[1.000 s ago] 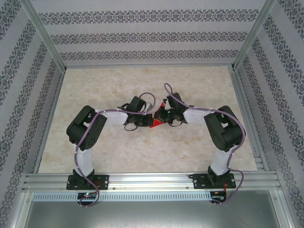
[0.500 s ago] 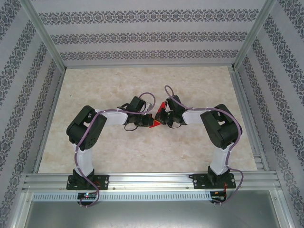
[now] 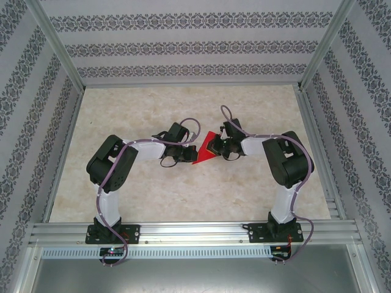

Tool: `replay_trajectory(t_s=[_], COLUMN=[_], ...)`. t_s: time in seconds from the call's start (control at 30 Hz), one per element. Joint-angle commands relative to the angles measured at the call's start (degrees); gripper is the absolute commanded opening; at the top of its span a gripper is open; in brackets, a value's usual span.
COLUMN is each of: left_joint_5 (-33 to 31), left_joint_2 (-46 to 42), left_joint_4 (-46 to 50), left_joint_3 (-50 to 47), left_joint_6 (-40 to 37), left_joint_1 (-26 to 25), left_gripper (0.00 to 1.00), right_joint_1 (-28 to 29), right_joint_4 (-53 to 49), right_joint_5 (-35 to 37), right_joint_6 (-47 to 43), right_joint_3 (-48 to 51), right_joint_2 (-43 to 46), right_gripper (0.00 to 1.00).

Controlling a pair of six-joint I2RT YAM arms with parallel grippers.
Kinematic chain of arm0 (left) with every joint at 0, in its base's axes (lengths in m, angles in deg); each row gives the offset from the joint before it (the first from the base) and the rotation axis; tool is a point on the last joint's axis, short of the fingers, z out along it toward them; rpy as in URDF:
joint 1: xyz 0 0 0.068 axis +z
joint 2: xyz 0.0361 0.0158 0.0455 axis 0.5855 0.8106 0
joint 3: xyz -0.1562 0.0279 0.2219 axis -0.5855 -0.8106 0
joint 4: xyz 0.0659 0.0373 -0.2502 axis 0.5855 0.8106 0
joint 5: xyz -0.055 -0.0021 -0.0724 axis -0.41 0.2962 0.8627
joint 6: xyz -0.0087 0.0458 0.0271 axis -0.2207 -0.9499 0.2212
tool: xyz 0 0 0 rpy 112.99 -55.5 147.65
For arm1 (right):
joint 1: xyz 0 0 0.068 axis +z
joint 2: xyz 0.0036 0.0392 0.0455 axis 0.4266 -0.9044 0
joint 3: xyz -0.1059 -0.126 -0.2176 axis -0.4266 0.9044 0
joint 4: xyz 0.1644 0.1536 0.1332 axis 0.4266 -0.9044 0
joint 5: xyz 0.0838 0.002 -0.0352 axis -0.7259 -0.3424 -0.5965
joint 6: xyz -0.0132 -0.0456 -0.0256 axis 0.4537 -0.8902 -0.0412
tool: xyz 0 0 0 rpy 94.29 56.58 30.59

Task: Fold a paper plane with a square sheet of paper (pick it up from the middle)
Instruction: Fourth fold the wing at the center of the table.

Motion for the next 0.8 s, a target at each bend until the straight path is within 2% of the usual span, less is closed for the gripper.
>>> replay_trajectory(t_s=[0.0,0.33,0.57,0.77], left_joint_5=[-3.43,-2.89,-2.46,-2.13], left_joint_2=[3.40,3.29,3.28,3.46], left_joint_4=[10.70,10.88,10.88,10.70], left_joint_3=[-1.51,-1.12,-0.92,-0.41], left_joint_6=[-0.42,-0.88,-0.88,-1.00], left_joint_1=[0.23,0.29,0.24,0.21], left_gripper=[0.00,0.00,0.00,0.00], right_joint_1=[-3.58,-11.48,-14.25,-14.96], right_joint_4=[-2.64,-5.14,-8.41,-8.09], right_joint_5=[4.28,3.74,3.30,2.20], right_joint_6=[-4.36,-8.30,-10.96,-11.78], right_joint_3=[-1.52,-6.34,-11.71,-12.29], right_joint_2=[-3.13,-5.45,-7.39,-3.11], right_gripper=[0.05,0.05,0.05,0.06])
